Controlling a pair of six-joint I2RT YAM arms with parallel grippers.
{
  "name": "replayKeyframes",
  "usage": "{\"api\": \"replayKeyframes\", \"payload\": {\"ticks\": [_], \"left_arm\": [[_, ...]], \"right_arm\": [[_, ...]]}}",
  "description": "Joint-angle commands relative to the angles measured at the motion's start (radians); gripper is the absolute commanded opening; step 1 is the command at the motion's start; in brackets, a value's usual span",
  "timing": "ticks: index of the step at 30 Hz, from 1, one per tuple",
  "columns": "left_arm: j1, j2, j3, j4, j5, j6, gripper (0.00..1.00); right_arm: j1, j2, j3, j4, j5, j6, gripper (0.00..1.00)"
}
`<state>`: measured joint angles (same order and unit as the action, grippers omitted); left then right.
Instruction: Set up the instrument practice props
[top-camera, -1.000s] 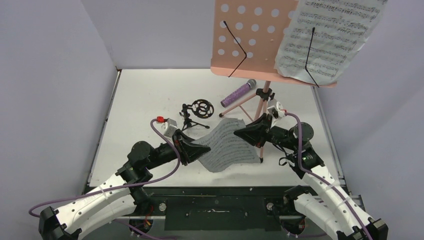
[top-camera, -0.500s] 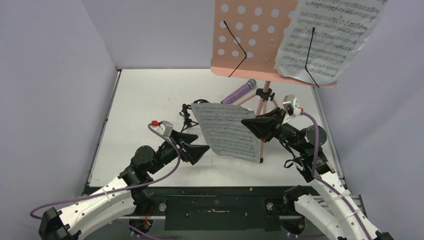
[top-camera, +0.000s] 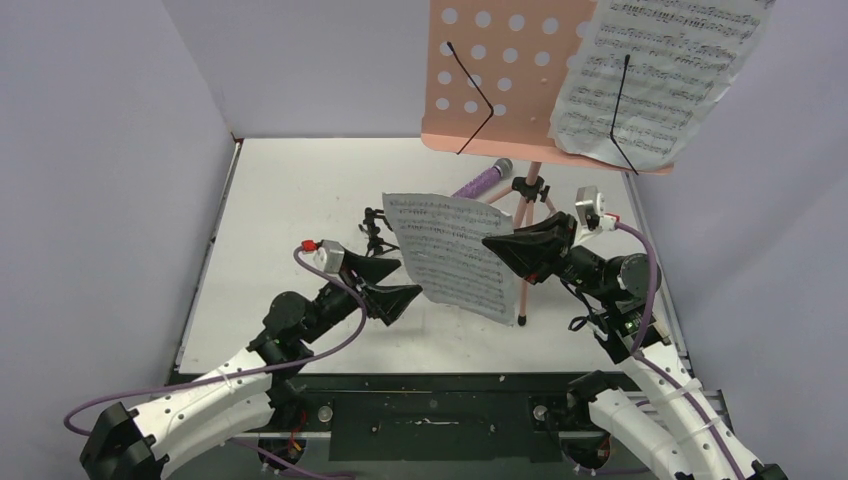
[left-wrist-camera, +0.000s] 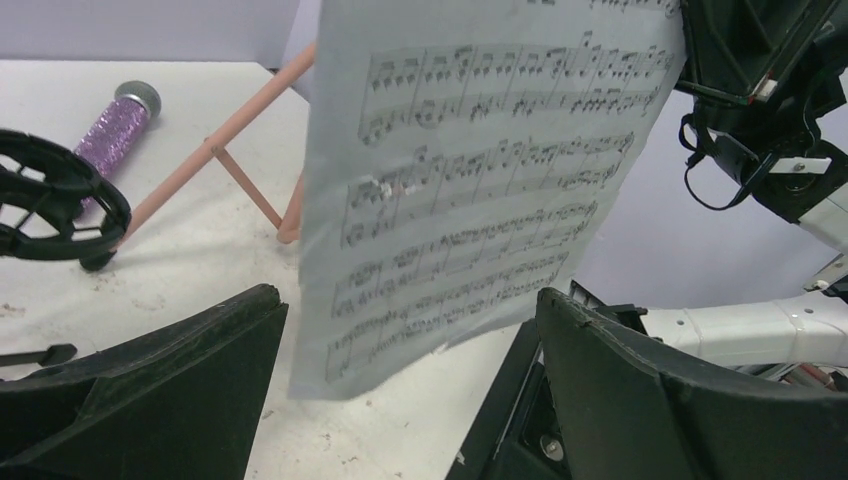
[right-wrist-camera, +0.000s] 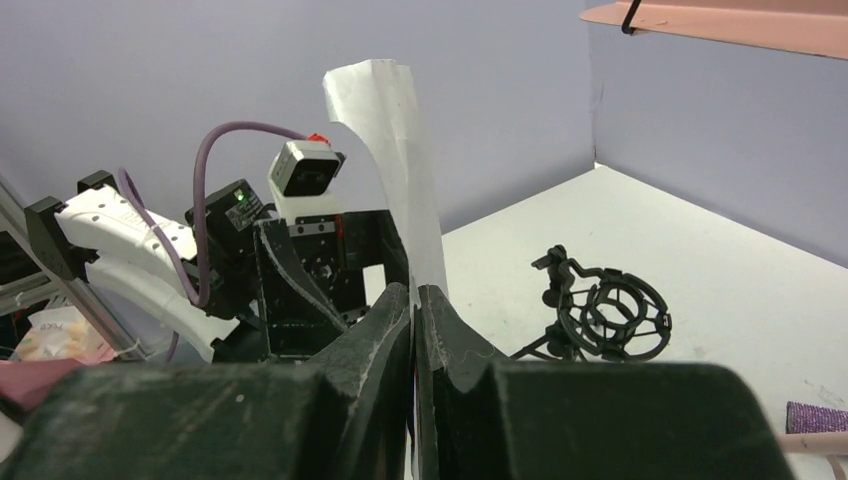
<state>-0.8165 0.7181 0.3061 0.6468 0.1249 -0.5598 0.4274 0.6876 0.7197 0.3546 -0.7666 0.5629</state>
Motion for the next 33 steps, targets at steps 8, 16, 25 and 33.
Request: {"api": "replayKeyframes", "payload": {"ticks": [8, 16, 25, 33], "left_arm": [[0.218, 0.126, 0.139, 0.149, 0.409, -0.076, 0.96], [0.220, 0.242, 0.168, 0.342, 0.558, -0.153, 0.72], [0.220, 0.259, 0.157, 0.382, 0.532, -0.177, 0.32], [0.220, 0.204, 0.151, 0.361, 0.521, -0.198, 0.00]], "right_arm": [[0.008, 0.005, 0.036, 0.071, -0.051, 0.013, 0.05], [0.008, 0.026, 0.022, 0.105, -0.053, 0.028, 0.05], [0.009, 0.044, 0.009, 0.083, -0.047, 0.009, 0.05], [0.008, 0.035, -0.023, -0.052, -0.026, -0.088, 0.38]]}}
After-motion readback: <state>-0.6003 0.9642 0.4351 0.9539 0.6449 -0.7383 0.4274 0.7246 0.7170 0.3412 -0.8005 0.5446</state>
